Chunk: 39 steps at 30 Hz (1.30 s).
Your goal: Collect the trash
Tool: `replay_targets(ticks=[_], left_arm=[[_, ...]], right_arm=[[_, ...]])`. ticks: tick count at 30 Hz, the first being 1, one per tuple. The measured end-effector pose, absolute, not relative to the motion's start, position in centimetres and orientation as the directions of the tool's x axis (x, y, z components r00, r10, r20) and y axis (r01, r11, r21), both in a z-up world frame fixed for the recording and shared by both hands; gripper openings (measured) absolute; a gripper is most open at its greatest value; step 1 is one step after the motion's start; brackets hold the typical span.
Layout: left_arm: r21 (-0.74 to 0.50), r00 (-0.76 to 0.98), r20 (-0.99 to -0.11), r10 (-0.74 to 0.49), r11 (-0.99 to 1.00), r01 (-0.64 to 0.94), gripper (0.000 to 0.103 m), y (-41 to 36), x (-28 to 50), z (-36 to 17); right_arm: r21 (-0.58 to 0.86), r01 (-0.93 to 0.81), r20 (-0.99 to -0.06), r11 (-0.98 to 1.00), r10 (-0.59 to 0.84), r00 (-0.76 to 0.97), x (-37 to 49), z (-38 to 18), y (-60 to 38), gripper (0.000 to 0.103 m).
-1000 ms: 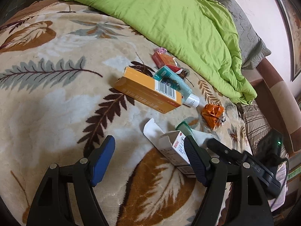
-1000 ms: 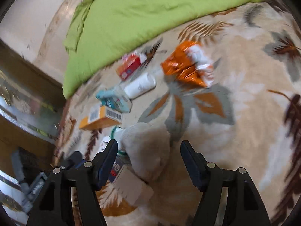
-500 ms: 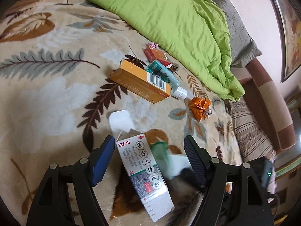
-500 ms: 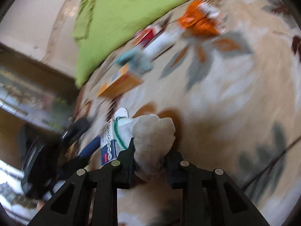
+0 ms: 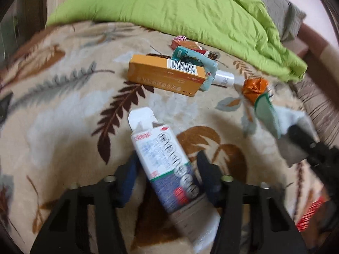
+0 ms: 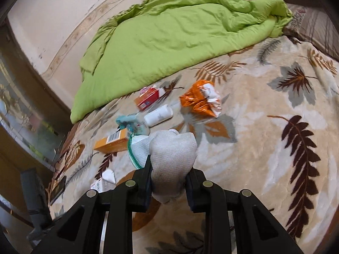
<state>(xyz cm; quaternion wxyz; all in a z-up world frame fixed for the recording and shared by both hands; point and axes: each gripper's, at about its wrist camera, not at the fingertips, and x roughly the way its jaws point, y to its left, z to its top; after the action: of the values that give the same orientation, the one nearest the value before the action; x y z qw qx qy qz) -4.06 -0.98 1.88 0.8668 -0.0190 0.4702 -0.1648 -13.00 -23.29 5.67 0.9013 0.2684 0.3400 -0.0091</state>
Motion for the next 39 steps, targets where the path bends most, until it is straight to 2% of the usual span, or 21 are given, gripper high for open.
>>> replay_targets(ticks=[3,5,11,15,39], left_arm=[[-0.141,0.532,-0.800,-0.277,0.949,0.282,0.039,-1.2,-4.0,2.0],[-0.112,0.582,-0.767,-0.269,0.950,0.292,0.036,-1.2,-4.2,2.8],[-0.038,0.735,-0.632,-0.244,0.958,0.286,0.036,-1.2,-5.6,5.8],[0.003,0.771,-0.595,-0.227,0.959,0.285,0.036,-1.7,-6.2,6.4],[0.076,0.799,-0.567,-0.199,0.954,0.291,0.036,-2.5,-7.0,6.6]], right_arm=[[0.458,0.177,-0.610,0.871,0.163,0.775,-13.1,6.0,-23.1,0.028],[0.450,0.163,-0.605,0.878,0.166,0.779,-13.0,6.1,-22.8,0.028],[0.388,0.102,-0.573,0.916,0.153,0.805,-13.4,7.1,-21.4,0.028],[0.331,0.074,-0.554,0.941,0.131,0.823,-13.7,7.9,-20.3,0.028],[0.330,0.088,-0.564,0.940,0.121,0.817,-13.2,7.4,-20.5,0.028]])
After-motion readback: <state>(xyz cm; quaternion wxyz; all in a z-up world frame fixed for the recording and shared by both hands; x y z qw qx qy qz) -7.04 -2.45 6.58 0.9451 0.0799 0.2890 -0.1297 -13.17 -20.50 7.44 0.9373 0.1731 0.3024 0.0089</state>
